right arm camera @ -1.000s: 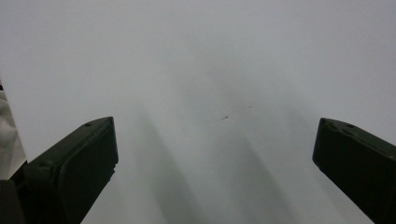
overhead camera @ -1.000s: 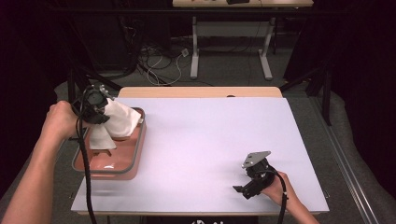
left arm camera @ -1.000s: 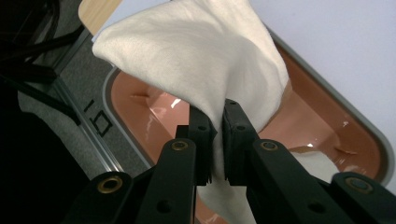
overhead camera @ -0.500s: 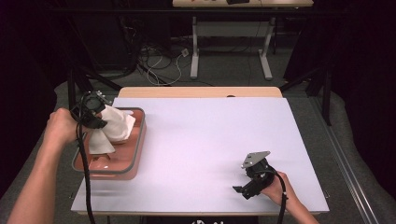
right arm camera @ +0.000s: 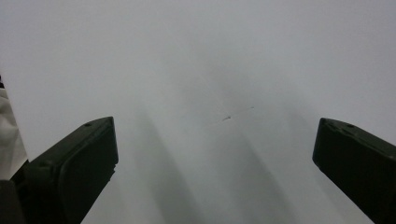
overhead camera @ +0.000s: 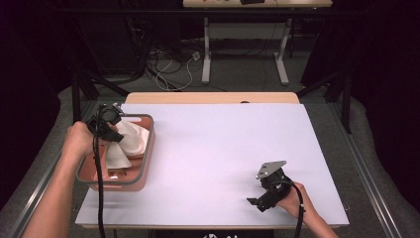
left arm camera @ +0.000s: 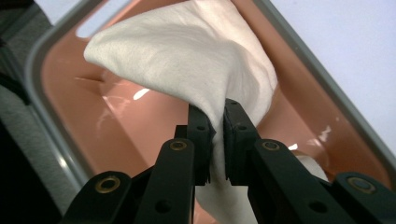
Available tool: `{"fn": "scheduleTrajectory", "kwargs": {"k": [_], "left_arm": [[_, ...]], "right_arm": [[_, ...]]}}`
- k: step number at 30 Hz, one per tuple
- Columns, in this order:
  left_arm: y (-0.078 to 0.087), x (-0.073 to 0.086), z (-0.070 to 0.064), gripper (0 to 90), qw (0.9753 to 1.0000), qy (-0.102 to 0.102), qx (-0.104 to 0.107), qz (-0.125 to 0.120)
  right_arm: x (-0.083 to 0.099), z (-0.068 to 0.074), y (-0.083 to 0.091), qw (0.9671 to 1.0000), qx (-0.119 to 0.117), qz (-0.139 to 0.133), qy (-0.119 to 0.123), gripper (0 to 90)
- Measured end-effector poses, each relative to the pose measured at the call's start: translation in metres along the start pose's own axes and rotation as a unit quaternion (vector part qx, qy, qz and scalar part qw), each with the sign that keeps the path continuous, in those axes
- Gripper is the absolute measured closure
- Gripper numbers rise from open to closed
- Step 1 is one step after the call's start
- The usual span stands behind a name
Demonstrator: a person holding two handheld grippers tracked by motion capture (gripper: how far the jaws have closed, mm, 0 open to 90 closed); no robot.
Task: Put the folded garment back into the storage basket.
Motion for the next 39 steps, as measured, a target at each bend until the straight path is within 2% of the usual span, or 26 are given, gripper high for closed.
{"fn": "scheduleTrajectory", "kwargs": {"k": [4, 17, 22, 26, 28, 31, 34, 36, 39], "left_arm": [[-0.013, 0.004, 0.000, 82.3, 0.9999, 0.001, 0.008, 0.008], [-0.051, 0.023, 0.011, 78.4, 0.9992, 0.016, 0.003, 0.036], [-0.070, 0.035, 0.012, 77.7, 0.9982, 0.028, 0.013, 0.051], [-0.087, 0.045, 0.011, 75.7, 0.9963, 0.053, 0.028, 0.063], [-0.094, 0.049, 0.010, 74.1, 0.9957, 0.056, 0.029, 0.068], [-0.097, 0.052, 0.012, 67.1, 0.9954, 0.070, 0.024, 0.061], [-0.093, 0.053, 0.014, 52.2, 0.9950, 0.086, 0.016, 0.050], [-0.088, 0.053, 0.015, 41.6, 0.9955, 0.085, 0.009, 0.041], [-0.081, 0.054, 0.015, 32.1, 0.9957, 0.087, 0.009, 0.028]], "right_arm": [[0.001, 0.000, 0.001, 1.0000, 0.002, -0.002, -0.002, 0.0], [0.001, 0.000, 0.000, 1.0000, 0.003, 0.001, -0.001, 0.0], [0.000, 0.001, 0.001, 1.0000, 0.003, -0.001, -0.001, 0.0], [-0.003, 0.004, 0.003, 1.0000, 0.002, -0.002, 0.003, 0.0], [-0.004, 0.005, 0.002, 1.0000, 0.004, -0.001, 0.005, 0.0], [-0.005, 0.005, 0.002, 1.0000, 0.007, 0.000, 0.007, 0.0], [-0.004, 0.004, 0.001, 1.0000, 0.006, 0.003, 0.004, 0.0], [-0.003, 0.004, 0.001, 1.0000, 0.005, 0.003, 0.004, 0.0], [-0.003, 0.003, 0.002, 1.0000, 0.005, 0.004, 0.003, 0.0]]}}
Point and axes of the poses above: each handheld gripper's, and its own axes: y roughly backward along the jaws, x roughly out of its underside, z roughly to its left, the point moved 4 cm from there along -y, roughly forward along the jaws, and after that the axes turned 12 degrees about -x, right-handed, at the moved point
